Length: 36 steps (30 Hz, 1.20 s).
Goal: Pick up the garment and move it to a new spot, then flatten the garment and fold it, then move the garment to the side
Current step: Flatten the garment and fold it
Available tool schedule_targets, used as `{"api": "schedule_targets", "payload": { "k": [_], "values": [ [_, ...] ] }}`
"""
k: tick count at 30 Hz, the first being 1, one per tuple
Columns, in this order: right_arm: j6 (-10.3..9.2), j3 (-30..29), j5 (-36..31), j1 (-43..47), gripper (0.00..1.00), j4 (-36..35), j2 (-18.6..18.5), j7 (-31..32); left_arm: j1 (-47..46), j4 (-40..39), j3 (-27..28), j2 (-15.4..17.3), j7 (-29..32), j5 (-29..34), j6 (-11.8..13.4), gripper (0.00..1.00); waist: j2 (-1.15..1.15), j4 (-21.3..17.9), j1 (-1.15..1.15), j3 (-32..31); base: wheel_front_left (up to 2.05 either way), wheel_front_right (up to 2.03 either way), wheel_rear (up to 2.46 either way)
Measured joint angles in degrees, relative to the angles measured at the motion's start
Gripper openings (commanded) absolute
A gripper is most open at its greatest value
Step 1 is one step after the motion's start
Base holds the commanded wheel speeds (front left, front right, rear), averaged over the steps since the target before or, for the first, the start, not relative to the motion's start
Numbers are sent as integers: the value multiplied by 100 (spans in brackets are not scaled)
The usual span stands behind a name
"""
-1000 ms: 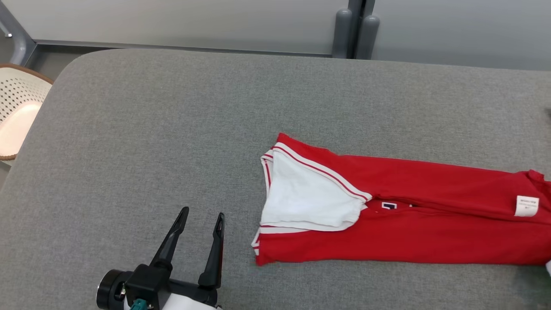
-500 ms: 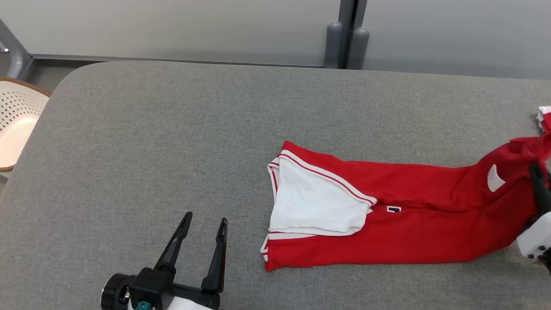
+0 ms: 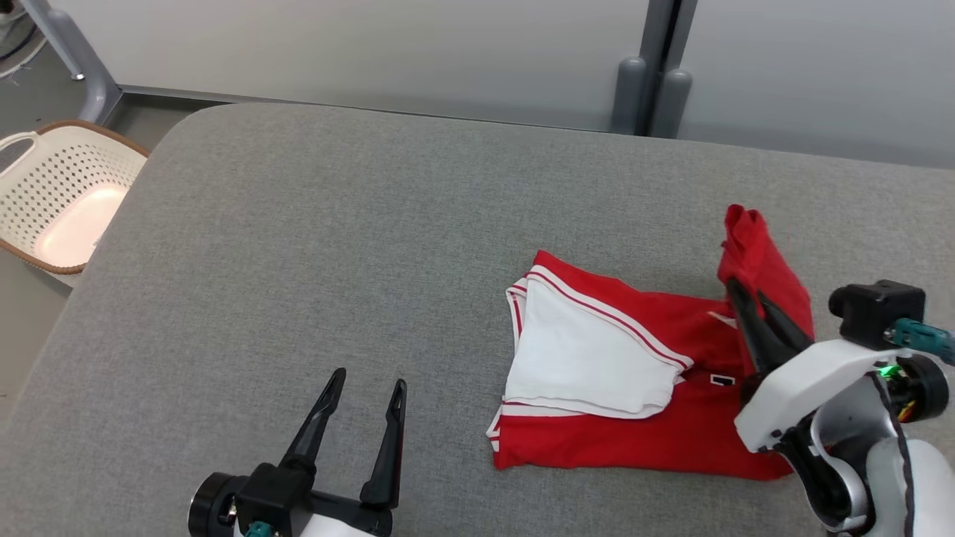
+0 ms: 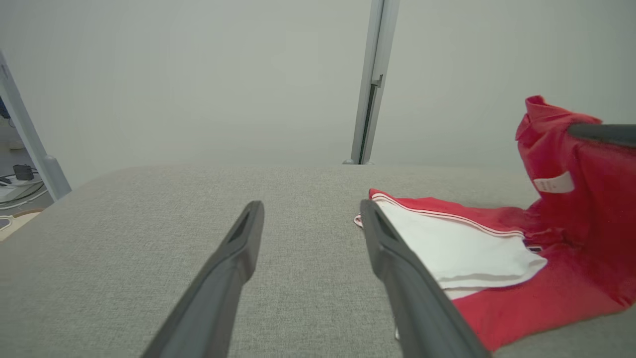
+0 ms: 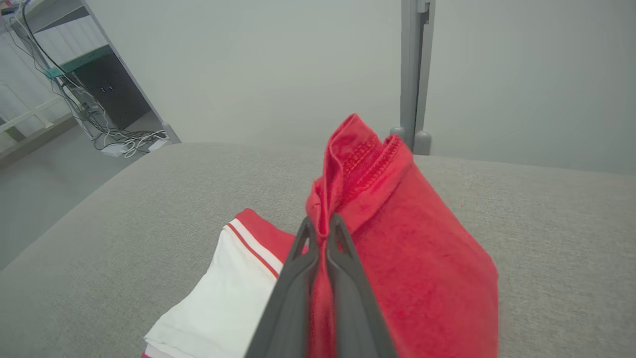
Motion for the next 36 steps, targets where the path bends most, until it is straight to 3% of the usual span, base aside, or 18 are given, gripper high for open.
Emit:
{"api": "schedule_targets", "payload": {
  "k": [20,21,22,27,36],
  "values": [
    [0,1629,300,-620,0,1992,335,-536,18,174,46,-242,0,66,-243,100,0,725,0,-24,0,0,0],
    [0,1691,304,-638,35,2078,347,-630,27,172,55,-252,0,67,-244,100,0,729,0,-33,0,0,0],
    [0,1748,314,-669,100,2171,349,-723,43,172,59,-260,0,68,-244,100,0,727,0,-40,0,0,0],
    [0,1729,445,-683,100,2328,357,-1650,105,158,104,-294,0,101,-268,100,0,646,0,-108,0,0,0],
    [-1,932,-47,-240,100,2042,114,-3231,252,46,348,-325,0,88,-246,100,0,30,0,-257,0,0,0]
  ]
}}
